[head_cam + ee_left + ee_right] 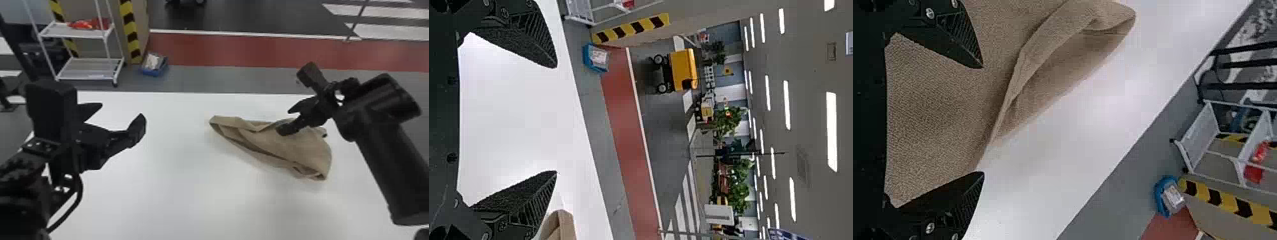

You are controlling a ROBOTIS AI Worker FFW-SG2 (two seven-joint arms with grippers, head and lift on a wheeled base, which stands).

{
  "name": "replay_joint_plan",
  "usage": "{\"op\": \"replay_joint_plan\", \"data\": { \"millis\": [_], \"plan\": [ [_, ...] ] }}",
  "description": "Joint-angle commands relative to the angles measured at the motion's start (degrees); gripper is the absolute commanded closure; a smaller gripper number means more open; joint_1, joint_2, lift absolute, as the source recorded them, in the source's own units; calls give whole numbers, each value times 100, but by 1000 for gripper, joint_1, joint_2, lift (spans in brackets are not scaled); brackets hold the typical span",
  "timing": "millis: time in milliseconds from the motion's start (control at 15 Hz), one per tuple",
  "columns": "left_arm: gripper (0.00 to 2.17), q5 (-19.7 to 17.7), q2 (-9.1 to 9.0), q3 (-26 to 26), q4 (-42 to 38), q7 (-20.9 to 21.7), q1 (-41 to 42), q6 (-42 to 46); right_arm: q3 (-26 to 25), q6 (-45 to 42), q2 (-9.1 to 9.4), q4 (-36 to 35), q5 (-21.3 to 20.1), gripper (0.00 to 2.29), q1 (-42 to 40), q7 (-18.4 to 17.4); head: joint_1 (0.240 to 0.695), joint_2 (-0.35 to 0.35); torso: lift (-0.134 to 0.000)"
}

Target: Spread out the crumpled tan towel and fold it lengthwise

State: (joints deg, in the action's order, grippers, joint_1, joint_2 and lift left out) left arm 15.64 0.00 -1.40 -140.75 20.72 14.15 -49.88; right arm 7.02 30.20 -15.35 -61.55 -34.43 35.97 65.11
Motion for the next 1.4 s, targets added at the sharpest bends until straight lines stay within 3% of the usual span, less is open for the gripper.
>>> {"op": "replay_joint_plan", "data": {
  "millis": [0,267,400,800,1000,1133,1267,1333],
  "plan": [
    [147,0,-15,0,4,-6,9,0,177,-194,6,187,-257,134,112,2,695,-69,-120],
    [147,0,-15,0,-5,-6,61,53,239,-703,173,1137,-433,157,622,-174,695,-68,-120],
    [151,9,-15,0,-14,-6,88,70,239,-1055,331,1576,-723,221,841,-182,695,-65,-120],
    [151,9,-15,8,-66,-6,149,88,309,-1143,445,1910,-907,596,1008,-24,695,-43,-120],
    [151,9,-15,8,-75,-15,158,88,256,-1213,419,1928,-837,1477,1008,46,695,-41,-120],
    [151,9,-15,0,-75,-15,176,88,256,-1213,410,1928,-837,1541,965,55,695,-40,-120],
    [151,9,-15,17,-75,-15,185,88,-7,-1336,401,1813,-617,2067,859,108,695,-42,-120],
    [151,9,-15,35,-75,-15,185,88,-78,-1301,392,1462,-538,2064,692,134,695,-41,-120]
  ]
}}
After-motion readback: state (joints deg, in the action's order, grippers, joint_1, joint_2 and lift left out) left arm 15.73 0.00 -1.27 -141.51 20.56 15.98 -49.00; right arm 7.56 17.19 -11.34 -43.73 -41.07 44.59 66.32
